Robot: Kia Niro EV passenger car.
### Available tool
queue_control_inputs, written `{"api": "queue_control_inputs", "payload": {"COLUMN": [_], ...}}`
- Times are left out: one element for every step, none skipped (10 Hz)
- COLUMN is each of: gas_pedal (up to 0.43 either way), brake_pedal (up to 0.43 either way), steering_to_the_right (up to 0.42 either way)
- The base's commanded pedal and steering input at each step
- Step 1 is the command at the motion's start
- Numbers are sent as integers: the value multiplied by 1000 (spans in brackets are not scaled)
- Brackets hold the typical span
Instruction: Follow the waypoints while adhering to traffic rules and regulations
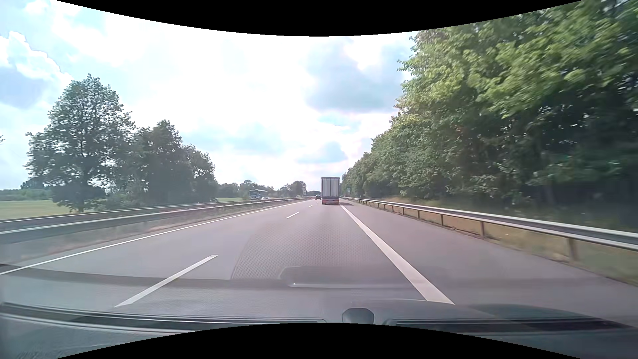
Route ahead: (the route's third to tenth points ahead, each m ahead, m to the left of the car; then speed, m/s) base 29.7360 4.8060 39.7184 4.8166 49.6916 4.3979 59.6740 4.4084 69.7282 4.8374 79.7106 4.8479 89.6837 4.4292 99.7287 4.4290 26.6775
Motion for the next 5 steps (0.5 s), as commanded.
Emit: {"api": "queue_control_inputs", "payload": {"gas_pedal": [319,311,311,311,311], "brake_pedal": [0,0,0,0,0], "steering_to_the_right": [-5,-6,-8,-9,-9]}}
